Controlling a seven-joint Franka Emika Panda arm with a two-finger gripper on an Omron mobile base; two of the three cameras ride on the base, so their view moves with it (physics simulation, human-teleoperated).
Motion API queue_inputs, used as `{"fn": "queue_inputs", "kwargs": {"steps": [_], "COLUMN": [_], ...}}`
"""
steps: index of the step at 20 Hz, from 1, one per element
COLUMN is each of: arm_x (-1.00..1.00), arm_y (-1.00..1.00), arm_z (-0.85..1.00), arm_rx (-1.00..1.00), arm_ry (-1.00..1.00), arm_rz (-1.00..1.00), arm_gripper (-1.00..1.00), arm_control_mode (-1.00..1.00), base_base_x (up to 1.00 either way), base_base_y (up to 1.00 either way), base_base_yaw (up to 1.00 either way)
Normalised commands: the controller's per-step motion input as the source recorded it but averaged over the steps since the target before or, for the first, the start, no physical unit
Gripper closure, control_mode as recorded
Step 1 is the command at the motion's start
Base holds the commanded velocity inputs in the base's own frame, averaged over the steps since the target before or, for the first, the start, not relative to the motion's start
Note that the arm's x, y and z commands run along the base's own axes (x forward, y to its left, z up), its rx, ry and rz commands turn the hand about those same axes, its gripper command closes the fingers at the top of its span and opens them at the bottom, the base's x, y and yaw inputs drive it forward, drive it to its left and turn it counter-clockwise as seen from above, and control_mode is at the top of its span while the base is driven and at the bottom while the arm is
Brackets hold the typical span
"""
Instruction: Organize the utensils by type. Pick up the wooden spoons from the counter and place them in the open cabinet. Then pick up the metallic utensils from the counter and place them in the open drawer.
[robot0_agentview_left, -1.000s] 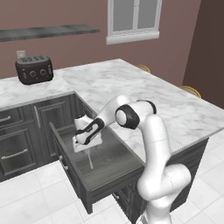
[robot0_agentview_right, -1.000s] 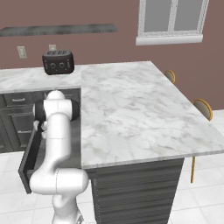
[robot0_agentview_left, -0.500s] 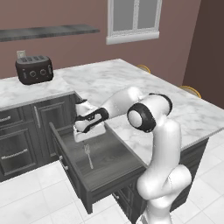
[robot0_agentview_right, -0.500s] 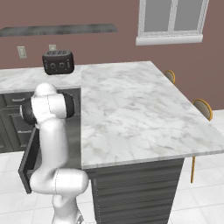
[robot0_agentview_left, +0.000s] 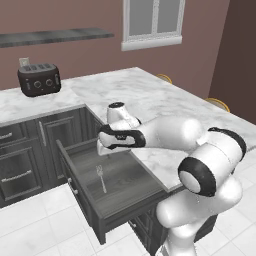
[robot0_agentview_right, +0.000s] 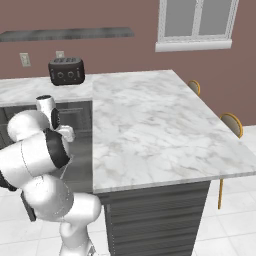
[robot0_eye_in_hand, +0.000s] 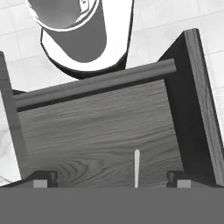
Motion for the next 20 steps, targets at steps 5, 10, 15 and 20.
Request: {"fn": "queue_inputs", "kwargs": {"steps": [5,10,15,20], "arm_x": [-1.00,-1.00,-0.87,-0.18], "arm_y": [-0.74,-0.71,-0.48,-0.32], "arm_z": [0.44,0.14,0.12,0.15], "arm_rx": [0.21,0.14,0.00,-0.01], "arm_ry": [-0.36,-0.38,-0.16,0.00], "arm_rz": [-0.07,-0.09,-0.04,-0.05], "arm_gripper": [-1.00,-1.00,-1.00,-1.00], "arm_control_mode": [-1.00,-1.00,-1.00,-1.00], "base_base_x": [0.00,0.00,0.00,0.00], "base_base_y": [0.00,0.00,0.00,0.00], "base_base_yaw": [0.00,0.00,0.00,0.00]}}
